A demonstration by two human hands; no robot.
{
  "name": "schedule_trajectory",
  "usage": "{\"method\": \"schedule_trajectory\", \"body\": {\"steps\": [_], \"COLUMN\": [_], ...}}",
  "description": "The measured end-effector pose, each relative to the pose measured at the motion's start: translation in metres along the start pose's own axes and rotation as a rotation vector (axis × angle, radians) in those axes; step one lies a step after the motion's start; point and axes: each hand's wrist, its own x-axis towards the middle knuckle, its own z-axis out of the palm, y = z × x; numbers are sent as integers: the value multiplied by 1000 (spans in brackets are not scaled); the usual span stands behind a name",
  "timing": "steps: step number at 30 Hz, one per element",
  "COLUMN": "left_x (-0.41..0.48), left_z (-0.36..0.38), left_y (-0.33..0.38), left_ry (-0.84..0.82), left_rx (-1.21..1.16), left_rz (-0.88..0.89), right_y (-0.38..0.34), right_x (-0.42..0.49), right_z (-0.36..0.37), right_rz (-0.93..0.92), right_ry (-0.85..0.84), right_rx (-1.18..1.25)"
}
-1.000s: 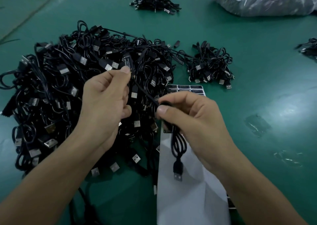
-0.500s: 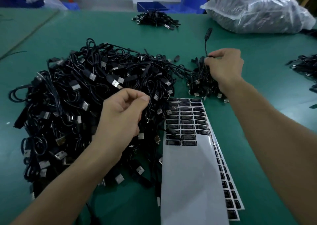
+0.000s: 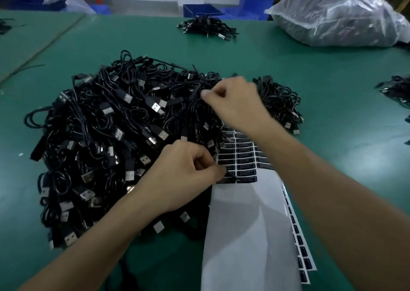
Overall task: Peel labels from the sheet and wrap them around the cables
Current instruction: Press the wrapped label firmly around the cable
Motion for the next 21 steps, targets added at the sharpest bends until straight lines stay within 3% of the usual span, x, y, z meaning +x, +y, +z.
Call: {"method": "schedule_trajectory", "body": {"steps": [5,8,14,21], "left_x": [1,-1,-9,-15], "left_z": [2,3,11,26], "left_y": [-1,0,0,-4], "left_ry": [33,-40,-218,-249], "left_rx": [31,53,731,968], "left_rz": [15,71,203,274], "right_y": [-21,-24,-15,-33], "right_x": [6,8,-3,-21], "right_z": [27,32,26,2], "right_rz": [129,179,298,149], "right_ry": [4,45,152,117], "right_rx": [140,232,484,822]}}
